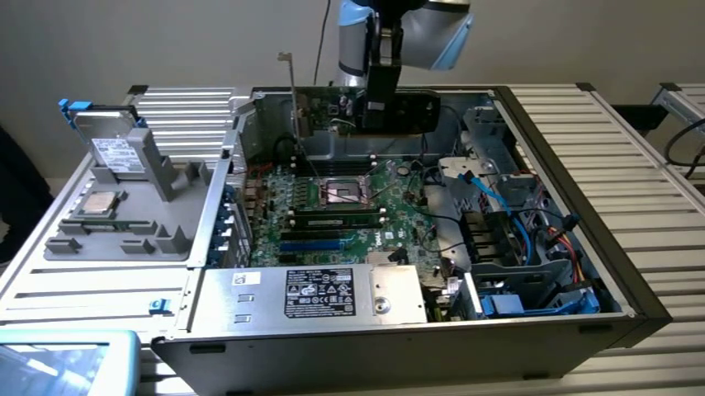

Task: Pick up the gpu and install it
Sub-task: 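Insert the gpu into the slot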

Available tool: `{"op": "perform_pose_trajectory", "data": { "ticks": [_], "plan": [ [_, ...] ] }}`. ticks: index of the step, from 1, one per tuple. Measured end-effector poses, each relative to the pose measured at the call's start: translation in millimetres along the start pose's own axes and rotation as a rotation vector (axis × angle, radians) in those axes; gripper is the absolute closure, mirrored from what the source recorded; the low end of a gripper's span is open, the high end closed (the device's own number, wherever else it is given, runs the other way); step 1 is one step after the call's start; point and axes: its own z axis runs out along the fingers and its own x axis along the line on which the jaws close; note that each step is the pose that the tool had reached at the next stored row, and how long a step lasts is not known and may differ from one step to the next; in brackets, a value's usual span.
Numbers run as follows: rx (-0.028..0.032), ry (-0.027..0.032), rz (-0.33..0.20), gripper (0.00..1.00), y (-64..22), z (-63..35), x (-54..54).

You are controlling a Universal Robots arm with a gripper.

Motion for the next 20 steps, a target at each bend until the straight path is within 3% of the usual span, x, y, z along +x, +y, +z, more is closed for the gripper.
{"op": "perform_pose_trajectory", "data": {
  "ticks": [20],
  "plan": [
    [0.0019,0.0050,-0.039,0.71,29.4,10.1,2.4]
  ]
}}
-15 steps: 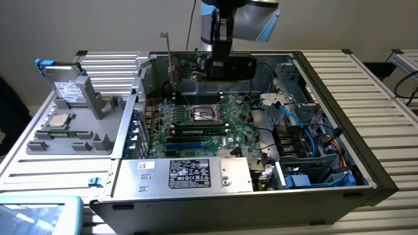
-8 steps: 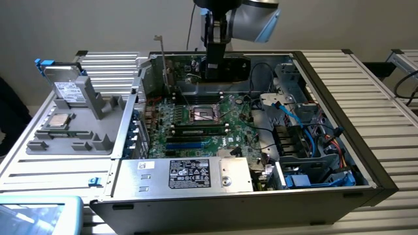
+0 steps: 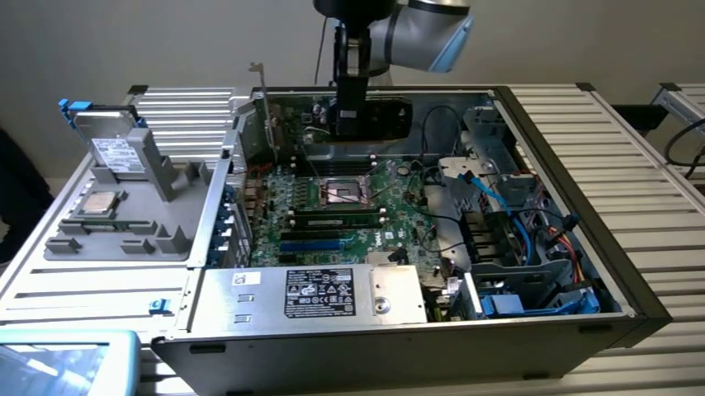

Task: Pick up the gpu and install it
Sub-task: 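Insert the gpu into the slot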

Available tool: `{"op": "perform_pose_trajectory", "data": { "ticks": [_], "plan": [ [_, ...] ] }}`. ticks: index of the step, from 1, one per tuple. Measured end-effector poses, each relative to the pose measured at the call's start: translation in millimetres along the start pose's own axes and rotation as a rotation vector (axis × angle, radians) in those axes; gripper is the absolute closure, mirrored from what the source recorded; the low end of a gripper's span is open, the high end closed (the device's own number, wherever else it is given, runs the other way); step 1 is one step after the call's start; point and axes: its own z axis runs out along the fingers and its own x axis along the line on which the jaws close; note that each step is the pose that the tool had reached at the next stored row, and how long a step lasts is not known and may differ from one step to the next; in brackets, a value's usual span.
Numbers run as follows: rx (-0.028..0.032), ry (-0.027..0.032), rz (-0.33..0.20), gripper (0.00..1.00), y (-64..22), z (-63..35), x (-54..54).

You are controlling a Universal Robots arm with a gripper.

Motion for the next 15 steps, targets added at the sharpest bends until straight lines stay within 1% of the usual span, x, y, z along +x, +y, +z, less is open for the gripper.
{"op": "perform_pose_trajectory", "data": {
  "ticks": [4,6,10,12,13,15],
  "plan": [
    [-0.0003,0.0006,-0.003,0.71,6.5,2.9,0.3],
    [-0.0014,0.0009,-0.004,0.71,8.3,4.1,0.3],
    [-0.0097,0.0018,-0.007,0.71,10.1,7.7,0.3],
    [-0.0115,0.0043,-0.009,0.71,10.5,9.6,0.2],
    [-0.0116,0.0069,-0.009,0.71,10.7,10.6,0.1],
    [-0.0109,0.0139,-0.012,0.71,11.2,12.4,0.1]
  ]
}}
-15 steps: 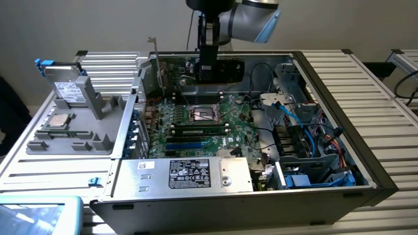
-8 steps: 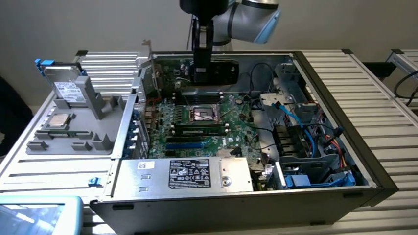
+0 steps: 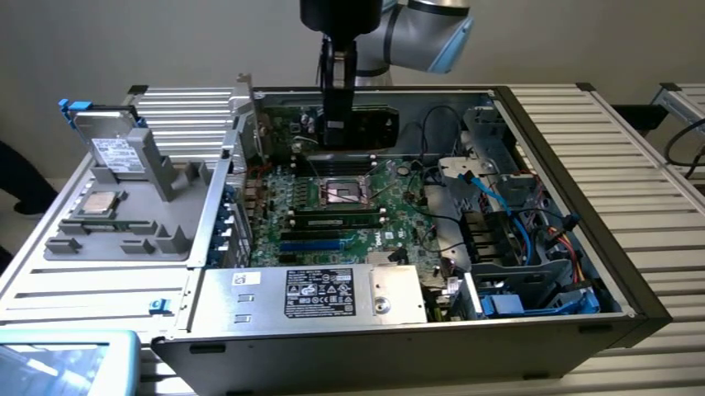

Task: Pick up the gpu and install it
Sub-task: 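Insert the gpu into the slot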

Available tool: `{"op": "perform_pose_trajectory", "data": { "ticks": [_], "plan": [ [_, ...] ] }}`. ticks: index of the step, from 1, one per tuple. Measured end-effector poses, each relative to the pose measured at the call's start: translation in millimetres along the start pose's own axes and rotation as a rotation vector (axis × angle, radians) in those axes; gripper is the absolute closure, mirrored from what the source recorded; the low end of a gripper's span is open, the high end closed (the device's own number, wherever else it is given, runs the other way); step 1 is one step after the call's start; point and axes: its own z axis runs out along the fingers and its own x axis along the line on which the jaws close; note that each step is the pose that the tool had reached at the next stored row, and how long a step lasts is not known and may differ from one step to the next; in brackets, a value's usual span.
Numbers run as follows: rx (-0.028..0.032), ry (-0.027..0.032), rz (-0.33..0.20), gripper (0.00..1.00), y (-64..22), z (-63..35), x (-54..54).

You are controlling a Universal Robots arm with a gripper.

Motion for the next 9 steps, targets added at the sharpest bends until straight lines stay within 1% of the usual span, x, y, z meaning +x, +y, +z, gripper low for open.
{"op": "perform_pose_trajectory", "data": {
  "ticks": [1,2,3,5,9],
  "plan": [
    [0.0002,0.0019,-0.001,0.71,0.2,1.1,0.0],
    [0.0000,0.0019,-0.002,0.71,0.4,2.3,-0.1],
    [-0.0005,0.0016,-0.003,0.71,0.4,3.6,-0.1],
    [-0.0008,-0.0017,-0.003,0.71,0.5,7.0,-0.1],
    [-0.0016,-0.0020,-0.003,0.71,0.8,14.3,-0.5]
  ]
}}
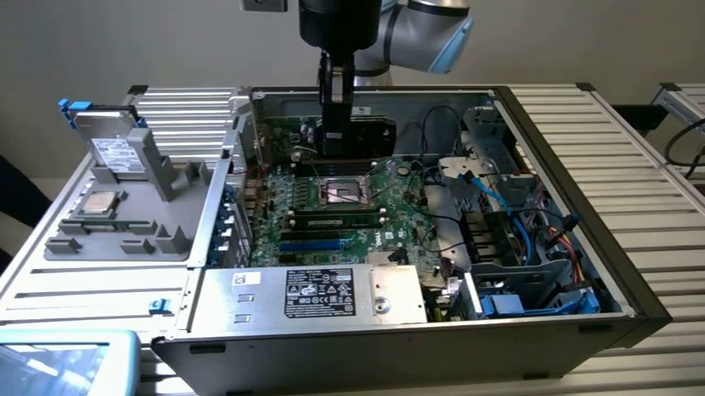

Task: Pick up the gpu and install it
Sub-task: 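Insert the gpu into the slot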

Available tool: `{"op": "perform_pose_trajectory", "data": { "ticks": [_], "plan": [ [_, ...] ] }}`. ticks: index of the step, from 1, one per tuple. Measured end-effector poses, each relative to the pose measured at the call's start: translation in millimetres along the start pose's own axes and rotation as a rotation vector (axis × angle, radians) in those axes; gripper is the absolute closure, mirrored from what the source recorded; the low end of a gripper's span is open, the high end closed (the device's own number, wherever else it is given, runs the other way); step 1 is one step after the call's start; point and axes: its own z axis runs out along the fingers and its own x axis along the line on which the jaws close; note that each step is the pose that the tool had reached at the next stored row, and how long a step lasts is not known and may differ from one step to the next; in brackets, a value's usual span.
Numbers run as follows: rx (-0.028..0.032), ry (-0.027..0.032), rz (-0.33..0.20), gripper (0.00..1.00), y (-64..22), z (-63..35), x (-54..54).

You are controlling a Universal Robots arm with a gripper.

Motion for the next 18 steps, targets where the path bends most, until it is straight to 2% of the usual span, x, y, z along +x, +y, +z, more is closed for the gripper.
{"op": "perform_pose_trajectory", "data": {
  "ticks": [5,8,12,18],
  "plan": [
    [-0.0035,-0.0014,0.000,0.71,0.8,8.4,-0.5],
    [-0.0062,-0.0055,-0.001,0.71,1.9,10.0,-0.4],
    [-0.0063,-0.0094,-0.001,0.71,4.1,12.2,-0.4],
    [-0.0068,-0.0192,-0.001,0.71,6.9,23.0,1.1]
  ]
}}
